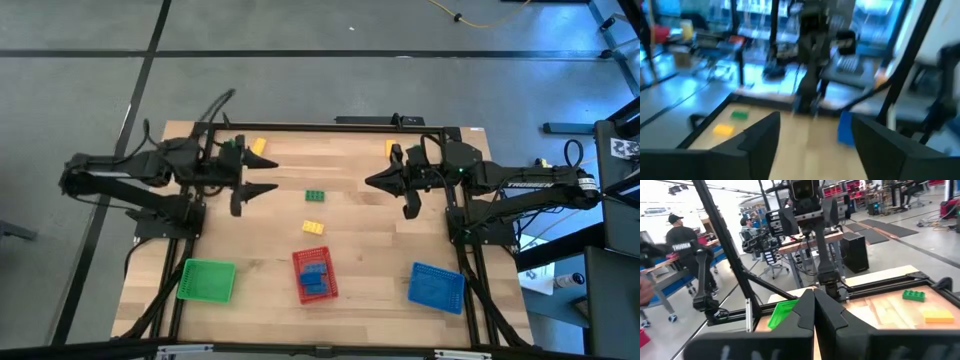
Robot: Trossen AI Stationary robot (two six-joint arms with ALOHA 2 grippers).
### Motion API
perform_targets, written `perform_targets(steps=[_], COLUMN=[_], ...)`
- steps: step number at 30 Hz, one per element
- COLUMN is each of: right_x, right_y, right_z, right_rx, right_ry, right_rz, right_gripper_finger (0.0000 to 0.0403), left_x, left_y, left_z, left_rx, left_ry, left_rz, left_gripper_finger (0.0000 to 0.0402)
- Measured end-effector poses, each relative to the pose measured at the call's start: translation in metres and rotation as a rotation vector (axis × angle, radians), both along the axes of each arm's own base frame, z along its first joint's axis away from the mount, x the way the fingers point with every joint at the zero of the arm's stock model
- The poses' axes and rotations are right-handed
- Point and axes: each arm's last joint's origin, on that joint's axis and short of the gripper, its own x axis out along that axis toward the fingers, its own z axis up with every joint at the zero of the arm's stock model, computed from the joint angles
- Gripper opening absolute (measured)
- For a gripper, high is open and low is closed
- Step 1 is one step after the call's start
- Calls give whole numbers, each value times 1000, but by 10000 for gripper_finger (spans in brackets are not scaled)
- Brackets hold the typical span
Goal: Sort & place blocks by color
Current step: Put the top right green game piece into the blue bin
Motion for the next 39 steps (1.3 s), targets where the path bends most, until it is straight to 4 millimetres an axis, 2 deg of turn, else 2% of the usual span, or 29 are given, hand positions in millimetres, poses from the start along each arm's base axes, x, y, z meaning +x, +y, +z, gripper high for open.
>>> perform_targets(steps=[7,14,25,39], right_x=[0,0,0,0], right_y=[0,0,0,-1], right_z=[0,0,0,0], right_rx=[-4,-36,-45,21], right_ry=[2,2,0,0], right_rz=[-13,-11,-6,-29], right_gripper_finger=[0,0,0,13], left_x=[-8,-9,-8,-8], left_y=[13,10,2,4], left_z=[-45,-58,-62,-66], left_rx=[-167,-217,-144,-150], left_ry=[-210,-243,-187,-151], left_rz=[-32,-43,-130,-68], left_gripper_finger=[146,13,1,3])
